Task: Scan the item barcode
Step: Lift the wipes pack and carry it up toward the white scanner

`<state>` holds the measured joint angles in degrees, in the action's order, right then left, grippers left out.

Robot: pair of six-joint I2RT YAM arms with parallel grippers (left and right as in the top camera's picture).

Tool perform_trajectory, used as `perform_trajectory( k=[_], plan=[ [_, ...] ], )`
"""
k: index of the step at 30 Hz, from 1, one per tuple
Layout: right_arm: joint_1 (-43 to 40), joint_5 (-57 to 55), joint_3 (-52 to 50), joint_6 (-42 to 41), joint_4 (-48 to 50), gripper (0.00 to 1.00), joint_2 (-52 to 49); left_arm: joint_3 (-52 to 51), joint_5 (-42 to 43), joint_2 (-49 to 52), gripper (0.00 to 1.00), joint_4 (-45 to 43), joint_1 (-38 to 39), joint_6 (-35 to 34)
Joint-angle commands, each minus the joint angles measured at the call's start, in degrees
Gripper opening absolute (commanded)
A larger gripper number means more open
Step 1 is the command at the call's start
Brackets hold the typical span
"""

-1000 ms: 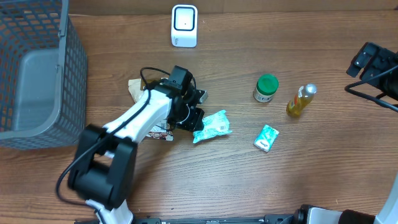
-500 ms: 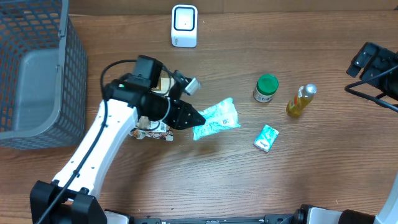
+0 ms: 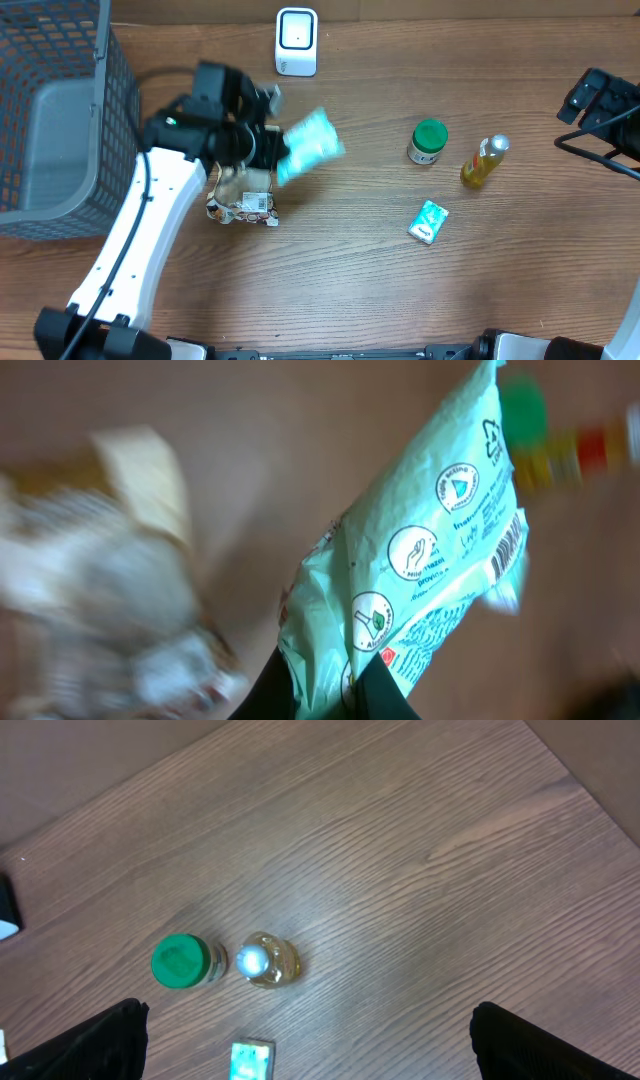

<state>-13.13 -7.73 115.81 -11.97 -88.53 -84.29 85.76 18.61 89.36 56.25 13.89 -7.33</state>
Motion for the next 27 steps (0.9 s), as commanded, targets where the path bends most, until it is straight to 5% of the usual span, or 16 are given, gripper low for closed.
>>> perform_trajectory(
  k=[1,7,11,21,27],
  plan=[
    [-0.13,-0.13,0.09,0.26,0.11,1.0,0.0,10.58,-18.97,-0.96,0.04,-2.69,0.98,-6.51],
    [-0.13,-0.13,0.09,0.26,0.13,1.0,0.0,28.22,-30.32,8.0,0.04,-6.8,2.43,-6.08],
    [-0.13,-0.13,0.09,0.26,0.13,1.0,0.0,31.28,-34.25,14.23,0.04,-14.25,3.06,-0.9],
    [-0.13,-0.13,0.09,0.26,0.13,1.0,0.0,31.28,-62.55,31.71,0.04,-37.22,7.21,25.97],
    [-0.13,-0.13,0.09,0.26,0.13,1.0,0.0,31.28,-64.3,40.33,0.04,-48.63,8.5,41.55]
  ],
)
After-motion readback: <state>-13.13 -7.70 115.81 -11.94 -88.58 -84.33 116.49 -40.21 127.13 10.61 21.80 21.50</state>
